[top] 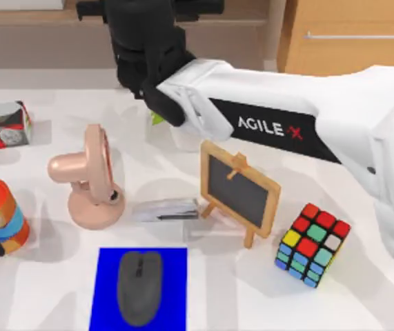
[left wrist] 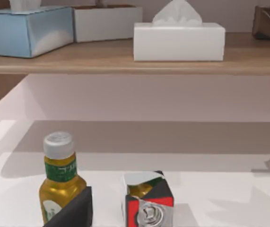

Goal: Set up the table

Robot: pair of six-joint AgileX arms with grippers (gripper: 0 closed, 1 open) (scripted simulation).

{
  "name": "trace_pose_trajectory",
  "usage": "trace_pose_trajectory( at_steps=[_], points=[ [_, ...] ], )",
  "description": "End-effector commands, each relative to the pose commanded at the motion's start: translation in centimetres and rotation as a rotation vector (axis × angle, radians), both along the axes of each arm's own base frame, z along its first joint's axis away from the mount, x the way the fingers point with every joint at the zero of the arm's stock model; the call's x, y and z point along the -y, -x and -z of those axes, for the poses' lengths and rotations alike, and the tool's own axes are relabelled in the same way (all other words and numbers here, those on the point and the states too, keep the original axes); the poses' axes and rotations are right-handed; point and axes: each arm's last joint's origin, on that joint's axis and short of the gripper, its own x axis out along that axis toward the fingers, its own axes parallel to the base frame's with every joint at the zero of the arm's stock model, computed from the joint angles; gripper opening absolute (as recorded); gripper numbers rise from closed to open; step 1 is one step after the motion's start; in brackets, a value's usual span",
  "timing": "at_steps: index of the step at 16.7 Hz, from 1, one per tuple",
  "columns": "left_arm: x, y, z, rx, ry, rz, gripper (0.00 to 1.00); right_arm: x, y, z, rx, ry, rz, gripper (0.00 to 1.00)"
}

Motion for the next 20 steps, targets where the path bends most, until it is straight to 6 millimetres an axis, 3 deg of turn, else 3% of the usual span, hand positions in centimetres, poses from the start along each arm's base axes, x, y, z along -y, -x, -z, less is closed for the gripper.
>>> trace_pose_trajectory(
  at_steps=[5, 7, 11, 14, 17, 20],
  points=[
    [0.0, 0.0, 0.0, 0.0, 0.0, 0.0, 1.0, 0.1, -0.2, 0.1, -0.002, 0.0, 0.002, 0.0],
    [0.0, 0.0, 0.0, 0.0, 0.0, 0.0, 1.0, -0.4, 0.7, -0.6, 0.007, -0.014, -0.021, 0.0],
    [0.0, 0.0, 0.0, 0.0, 0.0, 0.0, 1.0, -3.3, 5.9, -1.9, 0.0, -0.053, -0.182, 0.0],
    [0.0, 0.0, 0.0, 0.0, 0.0, 0.0, 1.0, -3.9, 9.6, -5.0, 0.014, -0.134, -0.318, 0.0],
    [0.0, 0.0, 0.0, 0.0, 0.0, 0.0, 1.0, -0.9, 10.5, -10.5, 0.073, -0.269, -0.387, 0.0],
    [0.0, 0.0, 0.0, 0.0, 0.0, 0.0, 1.0, 5.4, 9.1, -16.4, 0.167, -0.409, -0.378, 0.0]
  ],
)
